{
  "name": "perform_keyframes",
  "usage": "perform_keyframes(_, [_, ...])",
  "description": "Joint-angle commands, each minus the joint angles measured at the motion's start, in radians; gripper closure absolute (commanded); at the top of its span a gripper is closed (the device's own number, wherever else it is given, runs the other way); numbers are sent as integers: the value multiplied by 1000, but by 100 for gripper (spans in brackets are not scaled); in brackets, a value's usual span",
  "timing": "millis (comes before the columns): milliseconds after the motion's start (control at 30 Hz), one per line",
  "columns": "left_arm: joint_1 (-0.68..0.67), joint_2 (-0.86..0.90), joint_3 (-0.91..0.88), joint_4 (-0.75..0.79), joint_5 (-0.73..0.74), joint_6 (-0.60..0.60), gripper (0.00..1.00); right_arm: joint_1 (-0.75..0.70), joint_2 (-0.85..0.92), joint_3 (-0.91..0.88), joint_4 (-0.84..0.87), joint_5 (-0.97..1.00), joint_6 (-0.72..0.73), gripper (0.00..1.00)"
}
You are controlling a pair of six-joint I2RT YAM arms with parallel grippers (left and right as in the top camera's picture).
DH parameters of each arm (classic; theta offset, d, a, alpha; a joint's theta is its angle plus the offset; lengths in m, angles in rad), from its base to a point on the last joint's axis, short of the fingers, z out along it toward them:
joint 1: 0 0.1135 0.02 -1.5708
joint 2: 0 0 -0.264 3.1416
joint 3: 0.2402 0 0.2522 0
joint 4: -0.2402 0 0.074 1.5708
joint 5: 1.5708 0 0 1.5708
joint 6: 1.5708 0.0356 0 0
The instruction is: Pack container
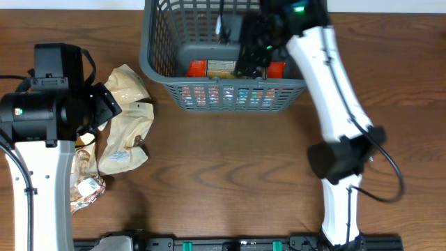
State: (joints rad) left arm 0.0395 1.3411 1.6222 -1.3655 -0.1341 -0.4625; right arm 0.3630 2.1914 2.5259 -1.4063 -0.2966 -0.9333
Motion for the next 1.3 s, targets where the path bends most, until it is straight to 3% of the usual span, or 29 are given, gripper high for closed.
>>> perform_keyframes(0, [5, 6, -3, -6, -3, 17, 13, -77, -190, 78, 0, 2, 105, 1])
perform_keyframes(167, [5, 6, -3, -6, -3, 17, 13, -307, -351, 87, -10, 144, 439, 1])
perform_keyframes(367, [5, 6, -3, -6, -3, 17, 13, -604, -396, 85, -289, 154, 703, 1])
perform_keyframes(433, [5, 6, -3, -6, -3, 16, 13, -660, -412, 40, -292, 150, 786, 1])
perform_keyframes(633, [5, 6, -3, -6, -3, 17, 13, -696, -510, -187, -292, 193, 799, 1])
perform_keyframes(1000, [5, 6, -3, 3, -3, 17, 13, -698, -832, -962, -285, 191, 806, 1])
perform_keyframes(1267, [5, 6, -3, 0, -3, 17, 13, -722, -922, -1213, -12, 267, 758, 1])
